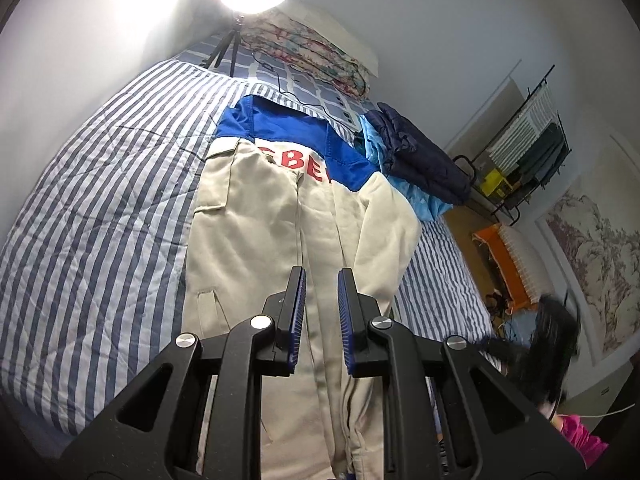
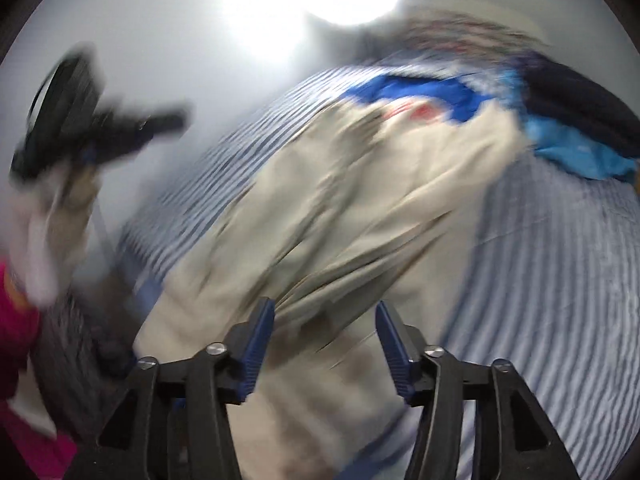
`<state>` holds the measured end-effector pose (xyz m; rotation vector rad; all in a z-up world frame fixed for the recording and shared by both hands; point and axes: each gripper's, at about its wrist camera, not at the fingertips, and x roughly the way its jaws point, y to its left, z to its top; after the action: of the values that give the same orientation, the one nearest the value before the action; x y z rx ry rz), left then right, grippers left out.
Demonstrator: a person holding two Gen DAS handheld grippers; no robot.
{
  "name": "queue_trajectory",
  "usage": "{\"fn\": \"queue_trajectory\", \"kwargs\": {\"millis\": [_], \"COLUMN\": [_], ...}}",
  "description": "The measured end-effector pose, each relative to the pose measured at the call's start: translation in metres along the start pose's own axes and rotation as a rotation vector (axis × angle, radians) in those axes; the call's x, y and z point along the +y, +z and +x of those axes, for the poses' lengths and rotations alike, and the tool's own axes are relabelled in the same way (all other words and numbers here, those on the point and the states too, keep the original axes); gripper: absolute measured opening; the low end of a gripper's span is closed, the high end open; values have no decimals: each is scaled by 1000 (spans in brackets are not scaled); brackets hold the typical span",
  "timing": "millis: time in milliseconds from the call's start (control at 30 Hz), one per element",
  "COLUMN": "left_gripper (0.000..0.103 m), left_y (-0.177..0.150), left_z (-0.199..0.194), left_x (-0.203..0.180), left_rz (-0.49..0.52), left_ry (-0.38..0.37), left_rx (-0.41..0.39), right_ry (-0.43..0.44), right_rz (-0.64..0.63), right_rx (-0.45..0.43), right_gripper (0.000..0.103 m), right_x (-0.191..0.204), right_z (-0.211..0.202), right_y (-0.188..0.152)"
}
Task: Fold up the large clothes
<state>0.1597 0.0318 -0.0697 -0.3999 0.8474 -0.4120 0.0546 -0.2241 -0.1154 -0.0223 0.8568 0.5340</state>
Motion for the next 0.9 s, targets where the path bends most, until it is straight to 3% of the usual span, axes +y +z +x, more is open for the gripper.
{"fn": "queue_trajectory", "kwargs": {"millis": [167, 233, 433, 567, 633, 667, 700, 767, 800, 900], "left_gripper": [14, 14, 14, 14, 14, 14, 14, 14, 14, 14], "left_y": [1, 2, 4, 5, 5, 4, 4, 3, 3, 3], "left_z": [9, 13, 20, 25, 28, 29, 30, 29, 27, 21], "left_x": [13, 16, 12, 7, 7, 6, 5, 2, 1, 1], "left_rz": [-20, -30, -5, 18, 17, 20, 26, 46, 55, 55], "left_ry": [15, 15, 6, 15, 7, 8, 10, 14, 15, 3], "left_rx": [27, 36, 49, 59, 74, 81, 84, 86, 85, 76], "right_ry": [-78, -104, -61, -25, -6, 5, 20, 57, 42, 4], "right_rz": [94, 142, 392, 502, 531, 541, 547, 543, 522, 413], "right_rx": [-89, -103, -119, -141, -137, -133, -130, -117, -121, -120], "right_gripper": [71, 72, 72, 72, 66, 52, 28, 12, 6, 4], "right_x": [-63, -90, -168, -198, -206, -208, -210, -207, -201, -172], "right_z": [9, 21, 66, 90, 103, 109, 115, 125, 126, 126], "right_y": [46, 62, 95, 107, 112, 115, 117, 126, 133, 157]}}
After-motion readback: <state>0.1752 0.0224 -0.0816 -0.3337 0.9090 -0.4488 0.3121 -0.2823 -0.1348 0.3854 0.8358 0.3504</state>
